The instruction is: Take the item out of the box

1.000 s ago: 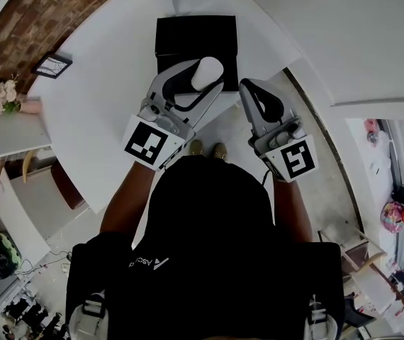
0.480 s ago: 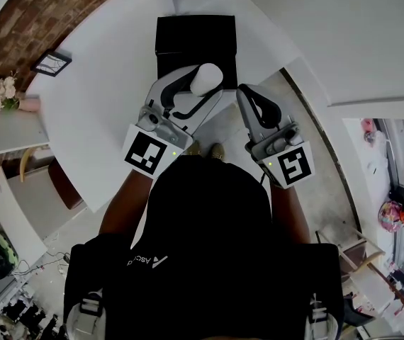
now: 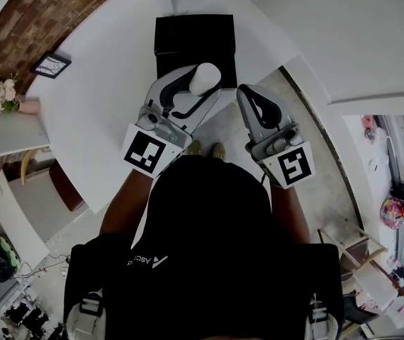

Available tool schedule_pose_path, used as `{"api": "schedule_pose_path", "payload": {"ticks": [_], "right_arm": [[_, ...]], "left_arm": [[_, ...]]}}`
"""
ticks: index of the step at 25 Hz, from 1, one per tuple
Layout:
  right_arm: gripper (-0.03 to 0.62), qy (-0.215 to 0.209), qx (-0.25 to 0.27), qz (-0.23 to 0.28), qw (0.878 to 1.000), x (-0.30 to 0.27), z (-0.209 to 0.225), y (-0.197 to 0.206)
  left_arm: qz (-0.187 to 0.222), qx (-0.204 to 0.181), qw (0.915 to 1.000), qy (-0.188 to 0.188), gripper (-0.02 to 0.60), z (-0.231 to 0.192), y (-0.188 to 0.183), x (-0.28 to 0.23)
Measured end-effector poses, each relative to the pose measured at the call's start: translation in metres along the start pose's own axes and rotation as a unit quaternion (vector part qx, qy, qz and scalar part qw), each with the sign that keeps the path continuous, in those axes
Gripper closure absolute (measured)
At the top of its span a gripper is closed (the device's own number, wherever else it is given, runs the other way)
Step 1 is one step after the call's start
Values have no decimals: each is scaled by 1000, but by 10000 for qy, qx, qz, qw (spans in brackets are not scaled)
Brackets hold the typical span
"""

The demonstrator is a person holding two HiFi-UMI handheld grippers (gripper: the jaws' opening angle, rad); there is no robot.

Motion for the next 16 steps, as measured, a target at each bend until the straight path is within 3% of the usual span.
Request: {"api": "schedule_pose_path", "payload": {"ticks": [16], "right_arm": [[594, 105, 31, 27, 9999, 4, 0, 0]], "left_arm": [[18, 36, 10000, -16, 399, -1, 1, 1]]}}
Point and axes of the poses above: the fingertips, and each gripper's own axes: x backward along the fingers, z to its right, y out of its underside, the point moved 3 cm from there along x, backward along the fingers, and after that the axes turned 12 degrees about z, right-handed, at the moved point
